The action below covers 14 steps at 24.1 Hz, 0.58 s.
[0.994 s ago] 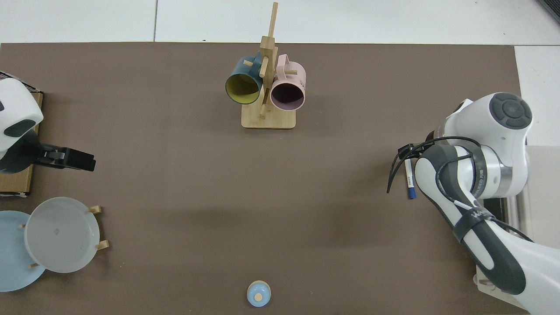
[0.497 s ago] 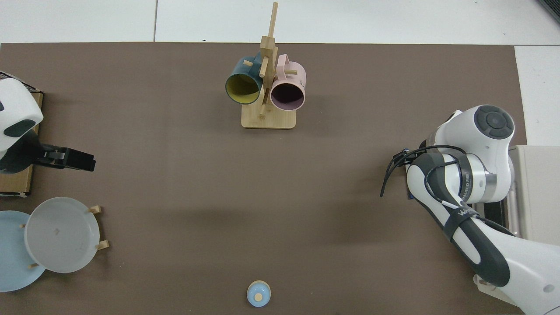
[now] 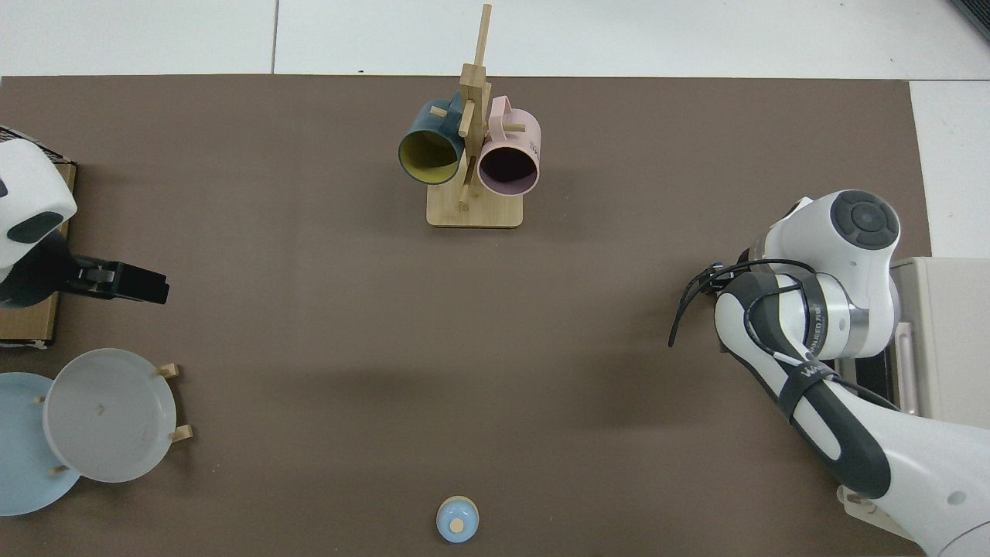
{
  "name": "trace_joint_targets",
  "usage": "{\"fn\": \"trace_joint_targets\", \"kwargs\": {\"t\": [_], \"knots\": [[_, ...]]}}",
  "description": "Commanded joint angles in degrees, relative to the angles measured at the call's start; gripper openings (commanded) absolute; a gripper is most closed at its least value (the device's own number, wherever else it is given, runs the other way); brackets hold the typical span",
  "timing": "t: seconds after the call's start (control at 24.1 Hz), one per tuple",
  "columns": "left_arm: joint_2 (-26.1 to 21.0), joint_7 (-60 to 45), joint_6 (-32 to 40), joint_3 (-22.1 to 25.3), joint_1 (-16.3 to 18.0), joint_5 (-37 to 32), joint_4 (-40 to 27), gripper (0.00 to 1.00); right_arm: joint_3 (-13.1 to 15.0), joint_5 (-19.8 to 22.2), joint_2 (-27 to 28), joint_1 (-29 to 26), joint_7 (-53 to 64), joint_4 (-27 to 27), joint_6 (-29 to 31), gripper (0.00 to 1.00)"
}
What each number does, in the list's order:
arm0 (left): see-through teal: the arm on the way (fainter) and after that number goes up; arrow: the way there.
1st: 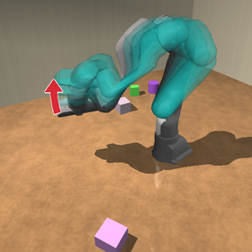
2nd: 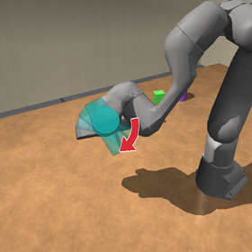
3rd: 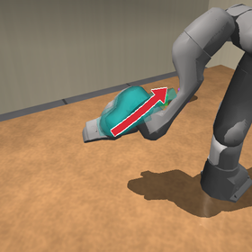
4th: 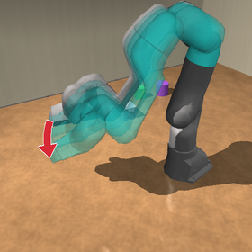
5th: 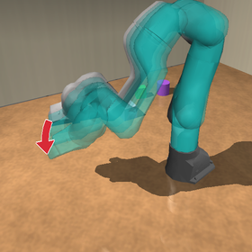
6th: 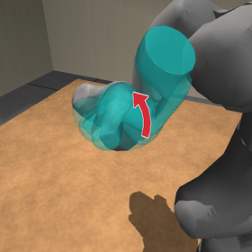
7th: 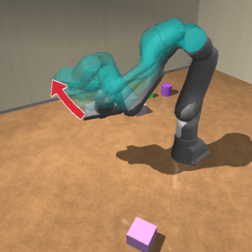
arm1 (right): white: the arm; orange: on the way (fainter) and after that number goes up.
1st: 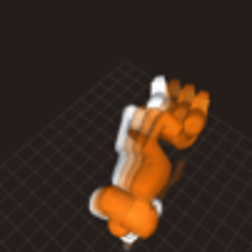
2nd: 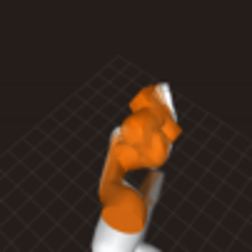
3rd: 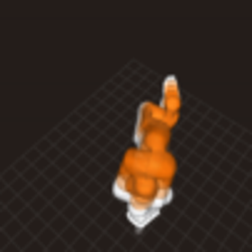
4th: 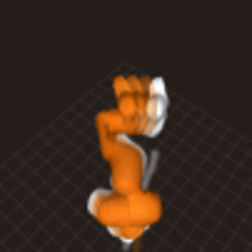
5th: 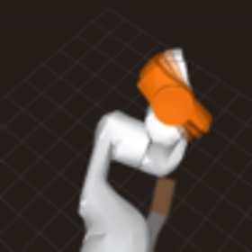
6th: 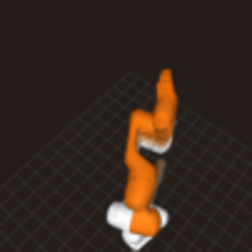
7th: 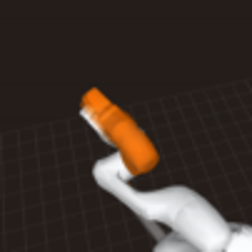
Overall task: Put markers into pen holder
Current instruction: 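Close the right gripper around the marker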
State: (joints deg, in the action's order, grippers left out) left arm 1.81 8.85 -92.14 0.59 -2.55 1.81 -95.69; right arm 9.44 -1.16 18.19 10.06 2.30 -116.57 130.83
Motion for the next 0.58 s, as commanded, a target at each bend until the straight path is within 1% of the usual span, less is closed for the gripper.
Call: {"fn": "trace_joint_targets", "kwargs": {"t": [0.0,0.17,0.29,0.46,0.54], "knots": [[0.56,0.73,1.0,0.29,-0.17,-0.05,-0.37,1.0,-0.39,-0.86,-0.08,-0.04,-0.72,-0.68,0.83,0.0],[0.56,0.73,1.17,0.2,-0.26,-0.05,-0.37,1.0,-0.39,-0.86,0.01,-0.13,-0.81,-0.5,0.83,0.0],[0.56,0.73,1.53,0.2,-0.26,-0.05,-0.37,1.0,-0.39,-1.21,-0.08,-0.13,-2.56,-0.33,-0.3,0.0],[0.65,0.65,1.79,0.2,-0.35,-0.05,-0.37,1.0,-0.39,-3.93,-0.52,0.05,-5.37,0.64,-4.34,0.0],[0.65,0.73,1.88,0.29,-0.35,-0.05,-0.37,1.0,-0.39,-6.47,-1.04,0.83,-8.18,1.6,-7.67,0.0]]}}
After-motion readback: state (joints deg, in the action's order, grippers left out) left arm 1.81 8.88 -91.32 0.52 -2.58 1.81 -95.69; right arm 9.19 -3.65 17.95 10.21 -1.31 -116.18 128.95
